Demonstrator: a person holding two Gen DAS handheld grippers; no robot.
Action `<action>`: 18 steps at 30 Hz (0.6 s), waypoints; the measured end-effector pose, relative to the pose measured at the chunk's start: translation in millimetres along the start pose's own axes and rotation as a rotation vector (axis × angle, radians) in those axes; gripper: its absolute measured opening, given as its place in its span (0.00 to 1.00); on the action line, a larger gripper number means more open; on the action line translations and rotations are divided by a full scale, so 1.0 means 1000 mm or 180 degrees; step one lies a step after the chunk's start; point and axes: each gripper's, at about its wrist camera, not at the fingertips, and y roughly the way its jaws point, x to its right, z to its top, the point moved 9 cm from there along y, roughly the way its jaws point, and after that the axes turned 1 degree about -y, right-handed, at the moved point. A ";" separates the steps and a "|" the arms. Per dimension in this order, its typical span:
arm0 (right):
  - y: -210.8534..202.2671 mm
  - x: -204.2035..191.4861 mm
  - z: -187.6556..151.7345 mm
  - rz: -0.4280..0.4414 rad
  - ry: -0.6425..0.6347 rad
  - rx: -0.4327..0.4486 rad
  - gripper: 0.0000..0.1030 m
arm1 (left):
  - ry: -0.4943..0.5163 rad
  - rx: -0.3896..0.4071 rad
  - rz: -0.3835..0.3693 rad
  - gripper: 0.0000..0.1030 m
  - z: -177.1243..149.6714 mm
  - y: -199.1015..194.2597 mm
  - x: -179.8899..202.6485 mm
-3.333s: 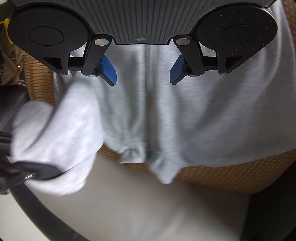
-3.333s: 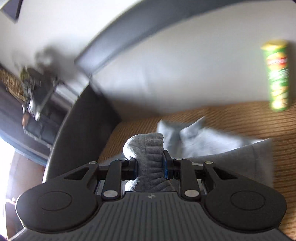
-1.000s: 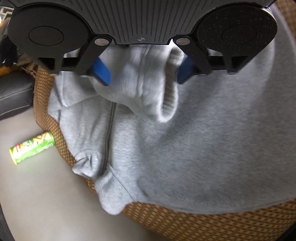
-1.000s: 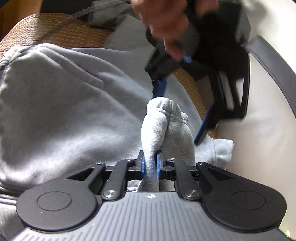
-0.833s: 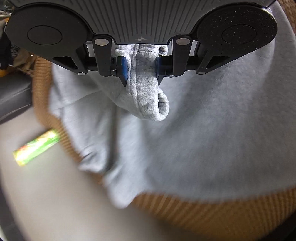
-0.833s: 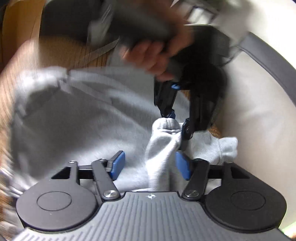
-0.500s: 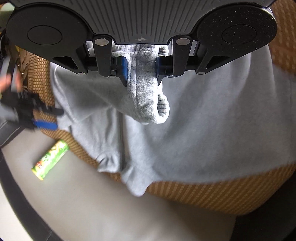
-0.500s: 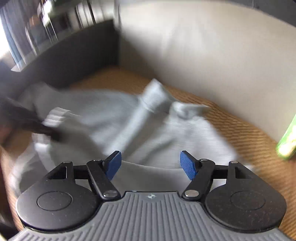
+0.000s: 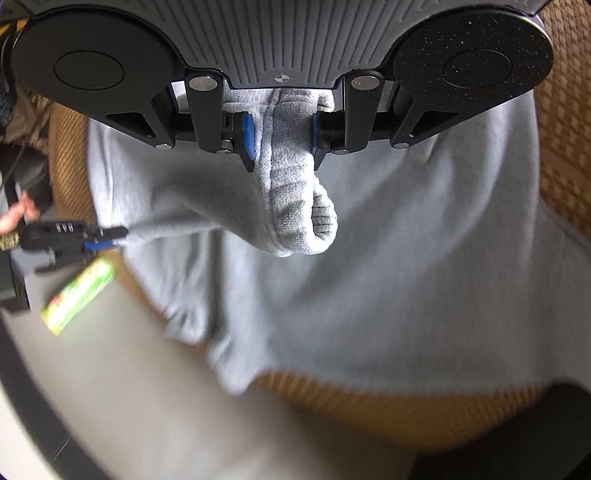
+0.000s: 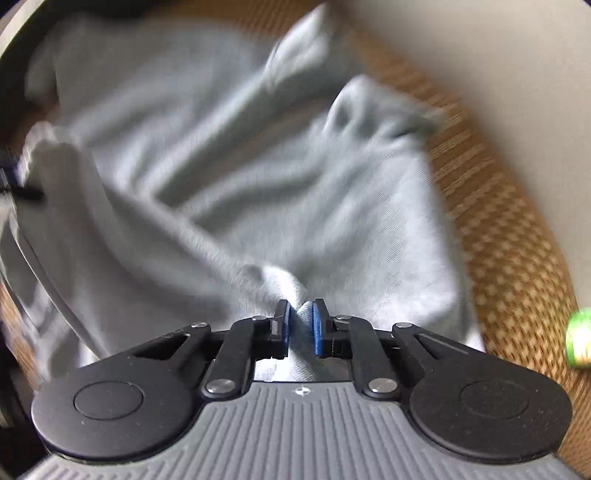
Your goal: Fold clothes
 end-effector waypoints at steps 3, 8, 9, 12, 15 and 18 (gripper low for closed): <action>-0.031 0.010 0.000 -0.0084 0.0243 0.0386 0.13 | 0.0029 0.0389 0.0016 0.25 0.026 -0.014 0.008; -0.032 0.035 0.001 -0.0538 0.0635 0.0743 0.21 | -0.0056 0.0309 0.0264 0.43 0.040 0.048 -0.017; -0.019 0.040 0.000 -0.0706 0.0714 0.0703 0.20 | -0.0107 0.0126 0.0408 0.43 0.037 0.069 -0.030; 0.010 0.054 -0.009 -0.1072 0.0951 0.0576 0.26 | -0.0245 -0.0159 0.0380 0.48 0.029 0.087 -0.050; -0.013 0.054 -0.022 -0.1008 0.1172 0.0849 0.40 | -0.0435 -0.0056 0.0187 0.55 0.039 0.063 -0.050; -0.047 0.054 -0.045 -0.0945 0.1412 0.1074 0.63 | -0.0493 0.0024 0.0215 0.64 0.052 0.063 -0.052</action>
